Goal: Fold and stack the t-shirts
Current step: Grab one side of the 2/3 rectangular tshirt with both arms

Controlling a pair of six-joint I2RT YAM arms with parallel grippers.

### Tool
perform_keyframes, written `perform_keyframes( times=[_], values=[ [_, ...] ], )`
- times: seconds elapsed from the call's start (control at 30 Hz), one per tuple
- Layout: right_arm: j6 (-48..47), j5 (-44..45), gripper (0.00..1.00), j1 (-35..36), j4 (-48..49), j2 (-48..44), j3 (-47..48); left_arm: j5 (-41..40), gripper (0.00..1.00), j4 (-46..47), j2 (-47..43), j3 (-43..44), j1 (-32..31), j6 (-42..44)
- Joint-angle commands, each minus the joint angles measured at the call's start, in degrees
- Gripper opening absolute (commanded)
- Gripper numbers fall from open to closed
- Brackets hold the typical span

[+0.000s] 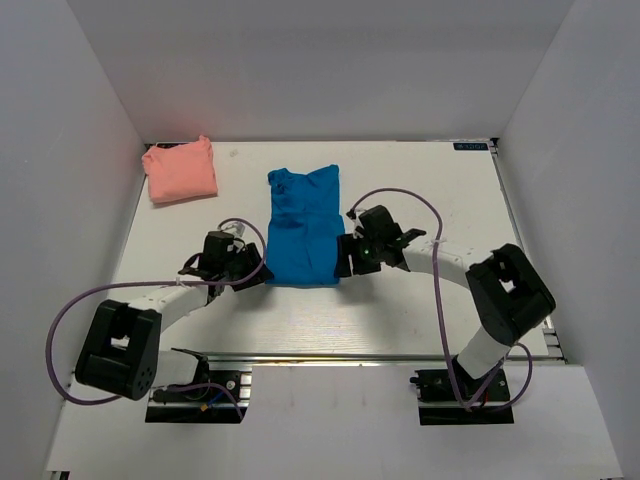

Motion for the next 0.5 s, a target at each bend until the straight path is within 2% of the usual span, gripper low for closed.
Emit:
perform_keyframes(
  times=[0.0, 0.13, 0.23, 0.33, 0.37, 0.47],
  values=[
    [1.2, -3.7, 0.66, 0.0, 4.1, 2.1, 0.8, -1.0, 0.60, 2.6, 0.8, 0.4, -1.2, 1.2],
    [2.6, -6.7, 0.66, 0.0, 6.2, 4.2, 0.3, -2.2, 0.50, 3.2, 3.2, -0.1, -3.1, 1.2],
    [3.1, -8.5, 0.66, 0.1, 8.1, 5.5, -0.6, -2.7, 0.48, 3.8, 4.6, -0.1, -4.3, 0.6],
    [3.4, -9.4, 0.61, -0.1, 10.1, 6.3, -1.0, -2.7, 0.39, 5.9, 5.9, -0.1, -5.0, 0.1],
    [3.3, -9.5, 0.42, -0.1, 9.9, 6.5, -0.7, -2.7, 0.28, 5.9, 6.7, 0.4, -5.0, 0.1],
    [3.3, -10.1, 0.00, 0.0, 9.1, 6.1, -0.7, -2.0, 0.00, 5.1, 7.4, 1.0, -5.6, 0.1]
  ],
)
